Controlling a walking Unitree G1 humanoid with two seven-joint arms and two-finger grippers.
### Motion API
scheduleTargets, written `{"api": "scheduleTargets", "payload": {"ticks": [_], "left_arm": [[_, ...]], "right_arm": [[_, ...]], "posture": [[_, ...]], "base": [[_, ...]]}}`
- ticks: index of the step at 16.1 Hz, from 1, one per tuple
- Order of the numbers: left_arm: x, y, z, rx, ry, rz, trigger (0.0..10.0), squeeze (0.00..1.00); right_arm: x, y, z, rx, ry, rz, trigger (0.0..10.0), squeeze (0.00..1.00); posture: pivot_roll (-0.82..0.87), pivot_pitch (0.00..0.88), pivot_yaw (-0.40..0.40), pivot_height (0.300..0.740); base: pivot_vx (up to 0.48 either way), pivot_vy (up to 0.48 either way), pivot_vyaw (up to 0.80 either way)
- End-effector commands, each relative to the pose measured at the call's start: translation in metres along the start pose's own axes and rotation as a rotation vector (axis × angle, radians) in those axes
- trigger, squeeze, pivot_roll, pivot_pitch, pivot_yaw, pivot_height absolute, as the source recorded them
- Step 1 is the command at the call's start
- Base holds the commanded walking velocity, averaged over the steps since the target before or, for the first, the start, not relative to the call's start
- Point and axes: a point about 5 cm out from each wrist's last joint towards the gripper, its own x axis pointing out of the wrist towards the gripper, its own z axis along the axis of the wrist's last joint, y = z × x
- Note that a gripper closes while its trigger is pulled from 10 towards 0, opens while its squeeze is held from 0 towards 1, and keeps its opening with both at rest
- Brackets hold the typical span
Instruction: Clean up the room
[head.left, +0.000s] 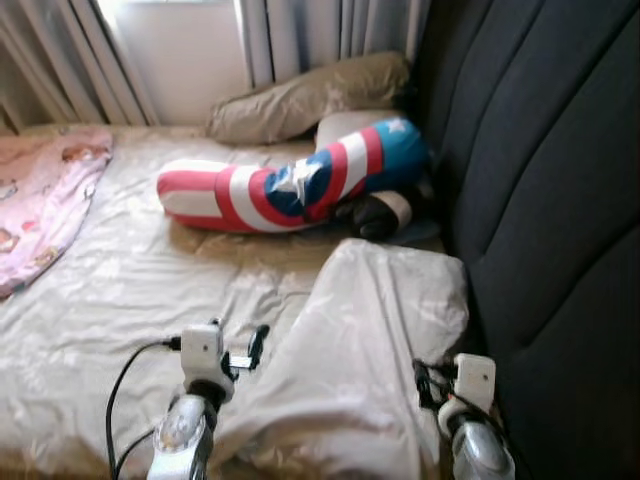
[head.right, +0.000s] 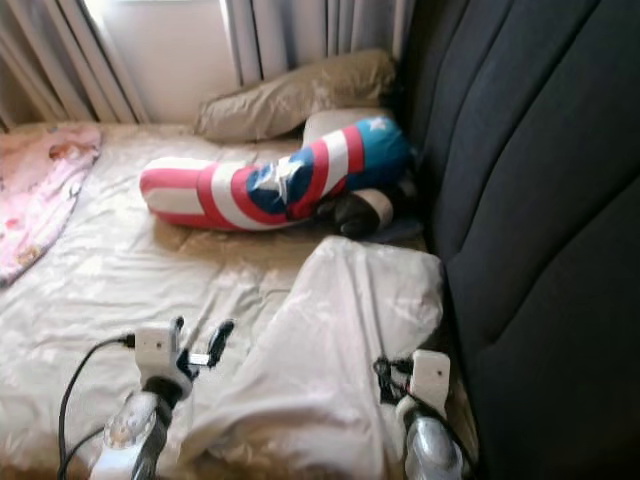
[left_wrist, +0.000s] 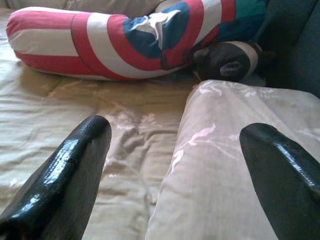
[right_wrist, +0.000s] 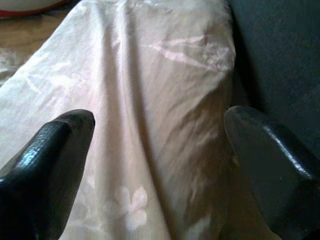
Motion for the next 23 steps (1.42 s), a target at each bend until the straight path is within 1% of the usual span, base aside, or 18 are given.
{"api": "scheduleTargets", "payload": {"ticks": [1, 9, 15, 18, 21, 22, 23], "left_arm": [[0.0, -0.001, 0.0, 0.008, 0.005, -0.009, 10.0, 0.0], [0.0, 0.0, 0.001, 0.008, 0.003, -0.01, 10.0, 0.0], [0.001, 0.0, 0.002, 0.003, 0.006, -0.012, 10.0, 0.0], [0.002, 0.001, 0.003, 0.001, 0.008, -0.014, 10.0, 0.0], [0.003, 0.002, 0.003, 0.0, 0.008, -0.014, 10.0, 0.0], [0.003, 0.002, 0.004, -0.001, 0.009, -0.015, 10.0, 0.0], [0.003, 0.002, 0.004, -0.001, 0.009, -0.015, 10.0, 0.0]], "right_arm": [[-0.001, 0.0, -0.004, -0.005, 0.02, 0.0, 10.0, 0.0], [-0.002, 0.0, -0.007, 0.01, 0.04, -0.005, 10.0, 0.0], [-0.002, 0.0, -0.007, 0.02, 0.035, -0.007, 10.0, 0.0], [0.001, -0.002, 0.0, 0.041, 0.0, -0.042, 10.0, 0.0], [0.003, -0.004, 0.005, 0.047, -0.012, -0.05, 10.0, 0.0], [0.006, -0.008, 0.012, 0.051, -0.029, -0.069, 10.0, 0.0], [0.007, -0.009, 0.013, 0.052, -0.033, -0.075, 10.0, 0.0]], "posture": [[-0.03, 0.0, -0.002, 0.661], [-0.03, 0.0, -0.001, 0.661], [-0.03, 0.0, 0.0, 0.661], [-0.03, 0.0, 0.003, 0.661], [-0.03, 0.0, 0.006, 0.661], [-0.03, 0.0, 0.006, 0.661], [-0.03, 0.0, 0.006, 0.661]], "base": [[0.0, 0.0, 0.0], [0.0, 0.0, 0.0], [0.0, 0.0, 0.0], [0.0, 0.0, 0.0], [0.296, 0.0, 0.0], [0.356, 0.0, 0.0], [0.356, 0.0, 0.0]]}}
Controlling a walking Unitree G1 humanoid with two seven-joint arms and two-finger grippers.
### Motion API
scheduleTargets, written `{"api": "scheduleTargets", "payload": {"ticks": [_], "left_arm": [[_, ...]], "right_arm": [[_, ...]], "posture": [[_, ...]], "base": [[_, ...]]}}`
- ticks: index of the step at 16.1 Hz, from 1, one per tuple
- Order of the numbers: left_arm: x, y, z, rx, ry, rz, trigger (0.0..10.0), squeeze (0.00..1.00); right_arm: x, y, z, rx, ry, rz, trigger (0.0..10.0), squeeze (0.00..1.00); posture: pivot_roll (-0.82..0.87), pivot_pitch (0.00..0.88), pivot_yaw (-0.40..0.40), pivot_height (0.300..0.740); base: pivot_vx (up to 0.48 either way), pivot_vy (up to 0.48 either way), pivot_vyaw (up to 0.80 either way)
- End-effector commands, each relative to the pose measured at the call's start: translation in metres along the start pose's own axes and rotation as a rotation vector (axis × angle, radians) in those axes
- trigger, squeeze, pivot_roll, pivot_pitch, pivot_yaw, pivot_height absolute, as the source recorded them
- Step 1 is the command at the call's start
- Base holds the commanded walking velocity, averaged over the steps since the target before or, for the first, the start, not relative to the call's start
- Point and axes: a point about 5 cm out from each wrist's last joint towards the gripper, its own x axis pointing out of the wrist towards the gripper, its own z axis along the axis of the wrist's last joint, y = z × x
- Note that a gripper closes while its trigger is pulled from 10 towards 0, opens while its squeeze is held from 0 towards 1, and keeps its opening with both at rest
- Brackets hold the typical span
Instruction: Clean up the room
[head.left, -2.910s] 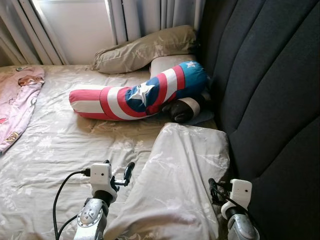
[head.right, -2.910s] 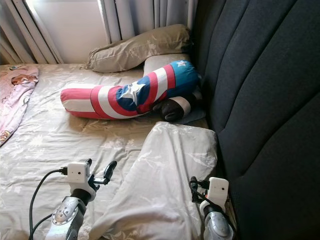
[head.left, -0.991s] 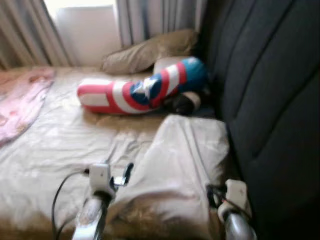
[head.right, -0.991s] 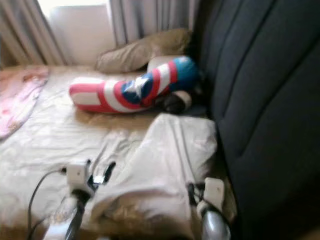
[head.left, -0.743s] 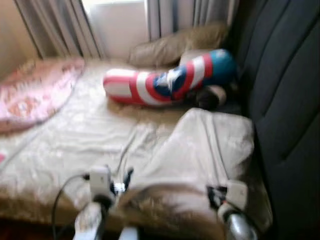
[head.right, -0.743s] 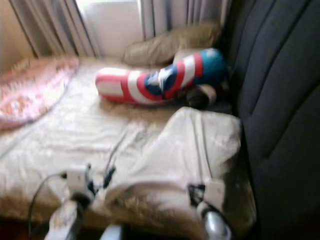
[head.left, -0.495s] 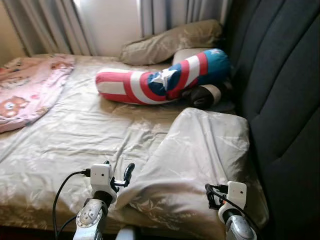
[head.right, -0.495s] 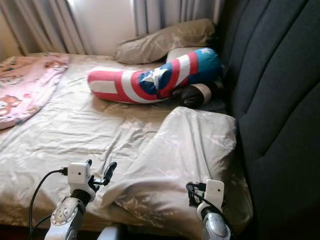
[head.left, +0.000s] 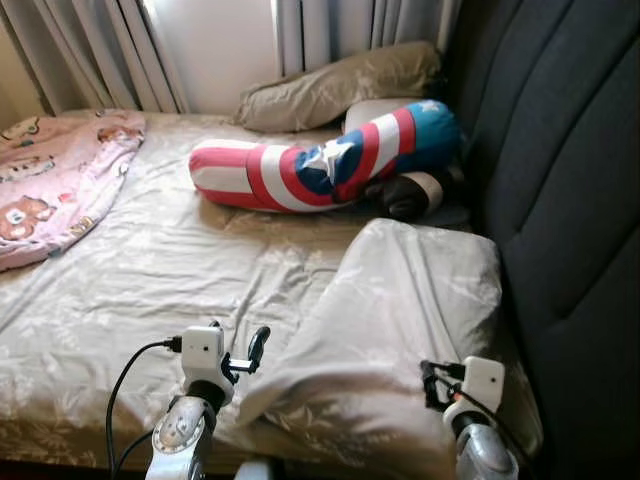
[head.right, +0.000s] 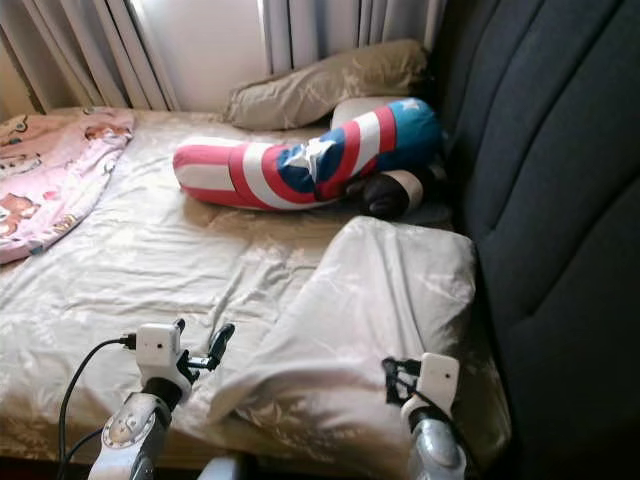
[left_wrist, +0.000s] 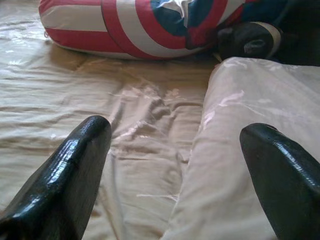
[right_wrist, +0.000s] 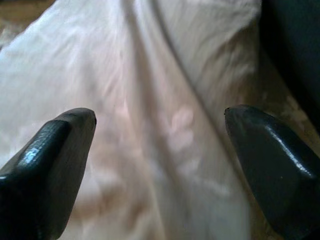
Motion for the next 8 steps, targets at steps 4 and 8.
{"api": "scheduleTargets", "payload": {"ticks": [4, 8], "left_arm": [[0.003, 0.002, 0.006, 0.004, -0.015, -0.002, 10.0, 0.0], [0.003, 0.003, 0.006, 0.007, -0.011, -0.005, 10.0, 0.0]], "right_arm": [[0.014, -0.018, 0.023, 0.012, -0.005, -0.108, 10.0, 0.0], [0.017, -0.038, 0.027, 0.064, 0.057, -0.171, 10.0, 1.0]], "posture": [[-0.03, 0.0, 0.013, 0.661], [-0.02, 0.006, 0.019, 0.661]], "base": [[0.09, 0.0, 0.0], [0.0, 0.0, 0.0]]}}
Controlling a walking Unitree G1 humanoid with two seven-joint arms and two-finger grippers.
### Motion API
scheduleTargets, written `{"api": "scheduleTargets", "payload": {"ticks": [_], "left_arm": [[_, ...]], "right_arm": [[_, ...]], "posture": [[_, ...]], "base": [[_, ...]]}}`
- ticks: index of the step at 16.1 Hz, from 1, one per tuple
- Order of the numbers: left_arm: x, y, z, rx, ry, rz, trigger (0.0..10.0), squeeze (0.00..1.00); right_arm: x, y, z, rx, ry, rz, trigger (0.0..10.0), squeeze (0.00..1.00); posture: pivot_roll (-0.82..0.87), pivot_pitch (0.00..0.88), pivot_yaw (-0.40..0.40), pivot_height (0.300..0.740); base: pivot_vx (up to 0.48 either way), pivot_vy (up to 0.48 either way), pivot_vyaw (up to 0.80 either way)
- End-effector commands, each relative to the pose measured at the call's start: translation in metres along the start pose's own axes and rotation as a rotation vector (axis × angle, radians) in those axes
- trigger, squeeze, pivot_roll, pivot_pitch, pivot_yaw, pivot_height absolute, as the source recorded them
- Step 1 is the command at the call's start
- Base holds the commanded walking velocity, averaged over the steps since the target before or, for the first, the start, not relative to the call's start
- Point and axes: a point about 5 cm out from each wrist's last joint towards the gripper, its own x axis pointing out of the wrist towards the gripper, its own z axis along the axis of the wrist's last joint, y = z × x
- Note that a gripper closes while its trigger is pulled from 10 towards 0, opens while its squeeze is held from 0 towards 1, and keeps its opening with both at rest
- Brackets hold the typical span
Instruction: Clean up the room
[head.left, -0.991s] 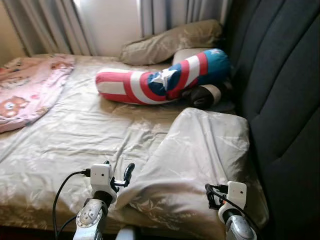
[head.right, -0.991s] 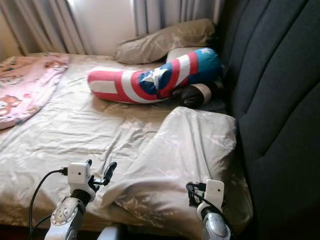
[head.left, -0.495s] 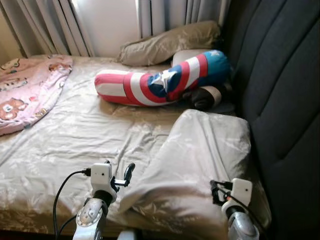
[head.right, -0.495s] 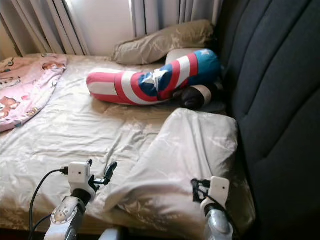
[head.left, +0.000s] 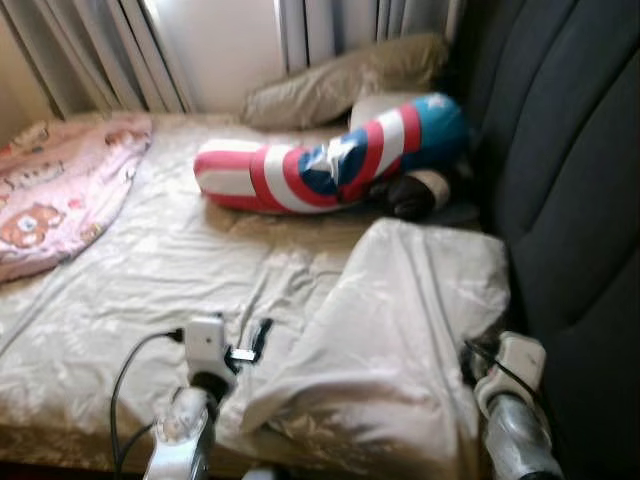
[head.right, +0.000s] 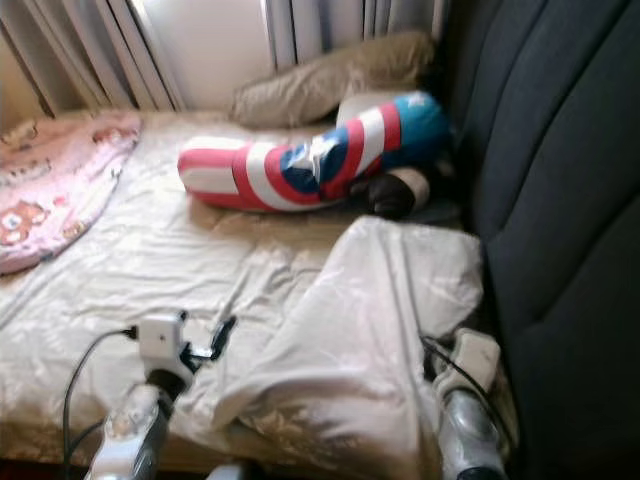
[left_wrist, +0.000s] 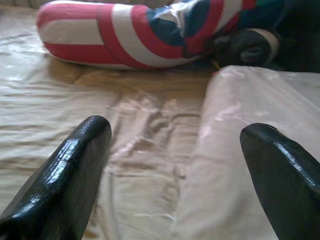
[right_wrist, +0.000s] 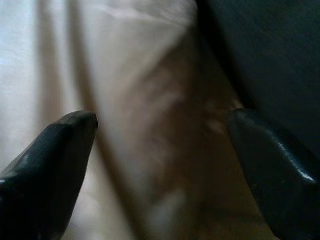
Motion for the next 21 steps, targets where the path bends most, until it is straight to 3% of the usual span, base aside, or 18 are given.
{"api": "scheduleTargets", "payload": {"ticks": [1, 3, 4, 5, 6, 15, 20, 21], "left_arm": [[-0.002, 0.007, 0.001, 0.007, 0.01, 0.01, 10.0, 0.0], [-0.003, 0.009, 0.001, 0.011, 0.014, 0.009, 10.0, 0.0], [-0.002, 0.01, 0.001, 0.013, 0.015, 0.008, 10.0, 0.0], [-0.002, 0.009, 0.001, 0.018, 0.018, 0.003, 10.0, 0.0], [-0.002, 0.01, 0.002, 0.022, 0.019, -0.001, 10.0, 0.0], [-0.005, 0.016, 0.013, 0.1, 0.009, -0.056, 10.0, 0.0], [-0.018, 0.021, 0.015, 0.139, 0.037, -0.091, 10.0, 0.0], [-0.022, 0.023, 0.016, 0.144, 0.044, -0.093, 10.0, 0.0]], "right_arm": [[0.003, 0.0, 0.005, 0.032, 0.01, -0.015, 10.0, 1.0], [0.003, -0.004, 0.001, 0.07, 0.059, -0.023, 10.0, 1.0], [0.002, 0.001, -0.009, 0.088, 0.13, 0.031, 10.0, 1.0], [-0.001, 0.002, -0.017, 0.074, 0.168, 0.056, 10.0, 0.55], [-0.003, 0.003, -0.022, 0.088, 0.185, 0.063, 10.0, 0.0], [-0.01, 0.017, -0.043, 0.132, 0.285, 0.073, 10.0, 0.0], [-0.015, 0.027, -0.053, 0.168, 0.297, 0.075, 10.0, 0.0], [-0.016, 0.03, -0.056, 0.155, 0.307, 0.076, 7.6, 0.0]], "posture": [[-0.02, 0.01, 0.02, 0.661], [-0.02, 0.017, 0.027, 0.661], [-0.02, 0.019, 0.031, 0.661], [-0.02, 0.021, 0.035, 0.661], [-0.01, 0.022, 0.038, 0.661], [0.06, 0.025, 0.088, 0.661], [0.09, 0.047, 0.125, 0.661], [0.09, 0.061, 0.131, 0.661]], "base": [[0.0, 0.0, 0.0], [0.0, 0.0, 0.0], [0.0, 0.0, 0.0], [0.0, 0.0, 0.0], [0.0, 0.0, 0.0], [0.0, 0.0, 0.0], [0.0, 0.0, 0.0], [0.0, 0.0, 0.0]]}}
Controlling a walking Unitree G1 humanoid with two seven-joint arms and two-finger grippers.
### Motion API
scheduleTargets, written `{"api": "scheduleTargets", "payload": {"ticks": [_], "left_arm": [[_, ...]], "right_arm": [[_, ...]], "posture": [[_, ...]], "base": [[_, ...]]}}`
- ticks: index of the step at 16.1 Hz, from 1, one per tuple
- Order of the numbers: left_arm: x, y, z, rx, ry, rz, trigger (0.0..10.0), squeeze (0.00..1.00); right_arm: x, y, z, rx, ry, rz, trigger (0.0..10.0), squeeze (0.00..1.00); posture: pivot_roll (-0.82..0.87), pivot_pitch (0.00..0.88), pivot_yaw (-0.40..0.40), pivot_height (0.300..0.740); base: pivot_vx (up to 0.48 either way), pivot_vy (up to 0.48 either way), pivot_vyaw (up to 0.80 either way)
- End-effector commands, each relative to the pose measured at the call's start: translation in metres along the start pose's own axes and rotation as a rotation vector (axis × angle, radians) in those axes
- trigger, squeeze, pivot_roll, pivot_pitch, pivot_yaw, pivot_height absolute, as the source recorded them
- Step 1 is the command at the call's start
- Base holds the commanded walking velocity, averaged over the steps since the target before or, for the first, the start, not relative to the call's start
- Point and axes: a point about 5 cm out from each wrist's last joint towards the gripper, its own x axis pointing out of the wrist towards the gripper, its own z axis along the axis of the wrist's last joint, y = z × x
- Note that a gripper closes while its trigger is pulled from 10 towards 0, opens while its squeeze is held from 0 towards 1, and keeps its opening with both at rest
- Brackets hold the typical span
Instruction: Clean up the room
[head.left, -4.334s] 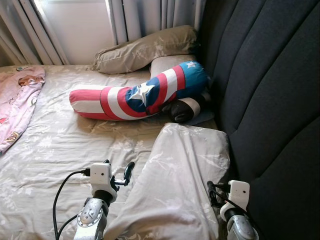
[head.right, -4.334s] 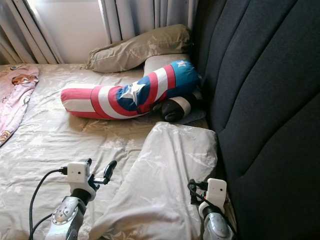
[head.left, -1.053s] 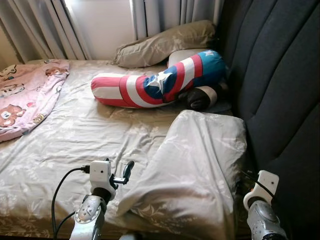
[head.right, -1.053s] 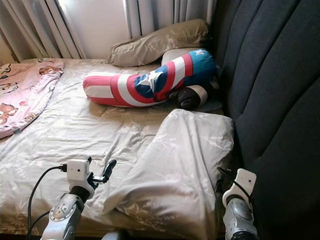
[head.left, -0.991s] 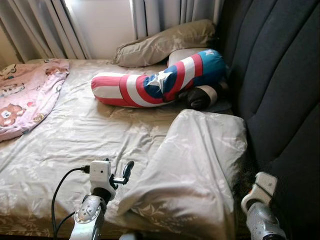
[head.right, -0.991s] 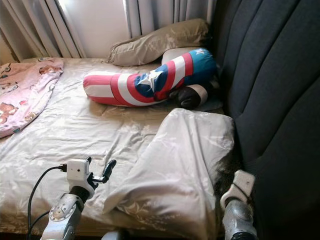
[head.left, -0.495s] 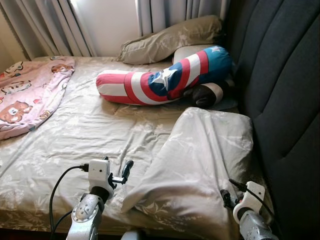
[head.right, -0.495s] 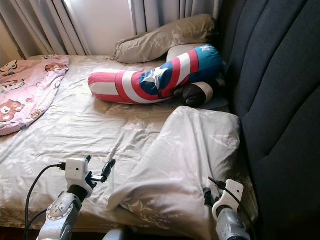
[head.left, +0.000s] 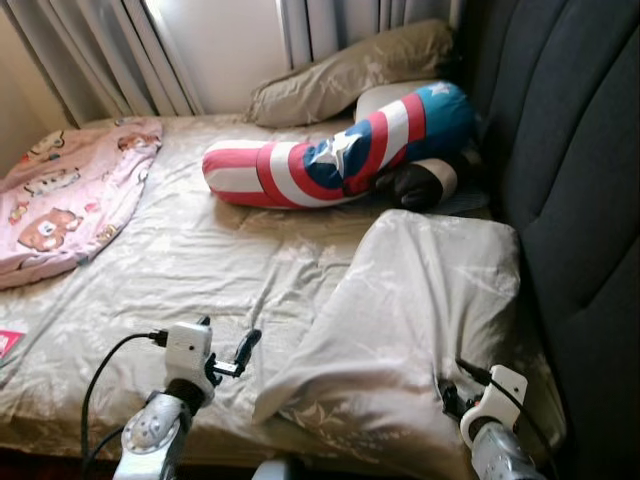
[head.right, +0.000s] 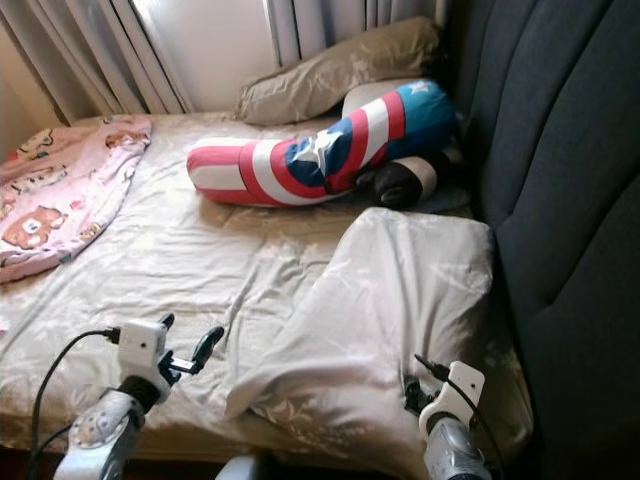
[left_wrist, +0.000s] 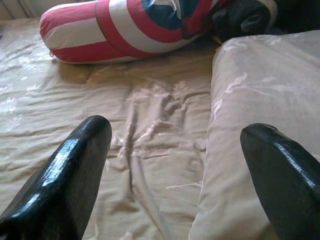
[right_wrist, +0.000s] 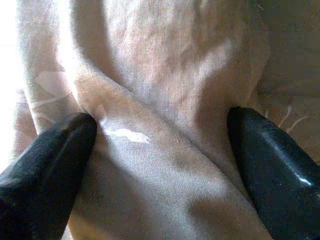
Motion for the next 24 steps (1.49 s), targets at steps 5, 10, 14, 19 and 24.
{"api": "scheduleTargets", "payload": {"ticks": [5, 10, 14, 19, 24], "left_arm": [[-0.008, 0.003, 0.001, 0.024, 0.028, -0.013, 10.0, 0.0], [-0.005, 0.0, 0.003, 0.009, 0.03, -0.009, 10.0, 0.0], [-0.001, 0.002, 0.005, 0.006, 0.019, 0.011, 10.0, 0.0], [0.004, 0.0, 0.005, 0.002, 0.007, 0.024, 10.0, 0.0], [0.012, -0.008, 0.005, -0.016, -0.006, 0.024, 10.0, 0.0]], "right_arm": [[-0.003, 0.009, -0.023, -0.044, 0.092, 0.006, 0.0, 0.0], [-0.005, 0.004, -0.026, -0.076, 0.103, -0.014, 0.0, 0.0], [-0.004, 0.006, -0.026, -0.077, 0.101, -0.007, 0.0, 0.0], [-0.003, 0.007, -0.022, -0.079, 0.092, -0.014, 0.0, 0.0], [-0.003, -0.009, -0.016, -0.072, 0.073, -0.066, 0.0, 0.0]], "posture": [[0.09, 0.078, 0.13, 0.661], [0.08, 0.07, 0.121, 0.661], [0.08, 0.058, 0.11, 0.661], [0.07, 0.042, 0.102, 0.661], [0.05, 0.022, 0.092, 0.661]], "base": [[0.0, 0.0, 0.0], [0.0, 0.0, 0.0], [0.0, 0.0, 0.0], [0.0, 0.0, 0.0], [0.0, 0.0, 0.0]]}}
